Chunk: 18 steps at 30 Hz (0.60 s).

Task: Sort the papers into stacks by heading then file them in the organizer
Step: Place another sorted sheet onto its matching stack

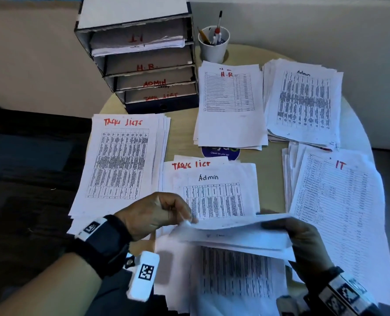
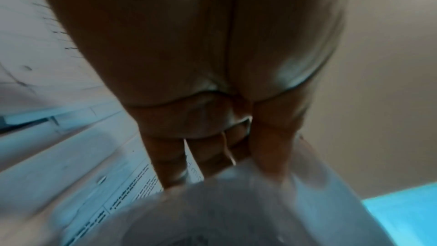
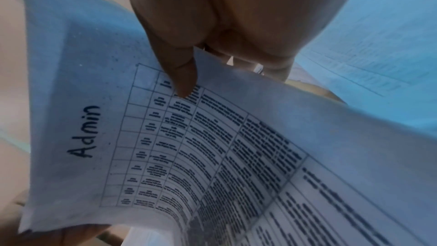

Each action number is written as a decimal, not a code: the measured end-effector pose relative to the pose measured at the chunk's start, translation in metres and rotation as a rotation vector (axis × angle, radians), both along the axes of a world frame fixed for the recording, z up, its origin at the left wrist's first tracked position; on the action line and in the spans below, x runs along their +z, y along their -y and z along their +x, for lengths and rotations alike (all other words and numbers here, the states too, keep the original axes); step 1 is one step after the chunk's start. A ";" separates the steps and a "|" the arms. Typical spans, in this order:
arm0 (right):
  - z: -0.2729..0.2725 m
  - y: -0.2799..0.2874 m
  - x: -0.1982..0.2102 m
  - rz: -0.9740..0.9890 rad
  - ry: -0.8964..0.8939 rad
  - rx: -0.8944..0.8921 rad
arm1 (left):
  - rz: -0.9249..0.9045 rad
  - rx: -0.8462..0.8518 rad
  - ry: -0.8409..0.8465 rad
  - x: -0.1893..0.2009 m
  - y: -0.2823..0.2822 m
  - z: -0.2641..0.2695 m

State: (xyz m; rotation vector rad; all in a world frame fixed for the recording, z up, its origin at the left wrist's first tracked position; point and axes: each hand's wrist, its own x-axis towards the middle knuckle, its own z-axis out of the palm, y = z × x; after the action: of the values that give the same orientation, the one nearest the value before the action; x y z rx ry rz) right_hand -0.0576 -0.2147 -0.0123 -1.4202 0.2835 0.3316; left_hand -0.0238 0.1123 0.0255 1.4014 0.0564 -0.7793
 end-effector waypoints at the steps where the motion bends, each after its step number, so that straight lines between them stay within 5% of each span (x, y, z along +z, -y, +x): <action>1: 0.000 -0.001 0.002 -0.031 0.061 0.008 | 0.035 0.063 -0.048 -0.005 0.000 0.005; 4: 0.001 -0.005 0.008 -0.040 0.167 -0.006 | 0.412 0.229 0.009 -0.025 0.002 0.030; 7: 0.004 -0.006 0.015 0.148 0.093 0.013 | 0.922 -0.028 0.277 -0.045 0.004 0.056; 10: 0.003 -0.003 0.011 0.171 0.054 -0.062 | 1.181 -0.250 0.313 -0.062 0.013 0.074; 13: -0.003 -0.002 0.008 0.048 0.098 -0.073 | 1.268 -0.271 0.284 -0.076 0.016 0.082; 18: -0.008 0.004 -0.005 -0.210 0.300 0.094 | 1.101 -0.127 0.335 -0.078 0.017 0.075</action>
State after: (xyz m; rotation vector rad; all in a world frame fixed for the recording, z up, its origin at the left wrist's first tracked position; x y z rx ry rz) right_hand -0.0657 -0.2191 -0.0169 -1.6702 0.0057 0.1649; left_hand 0.0516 0.0957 -0.0526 2.5857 0.1509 -0.6071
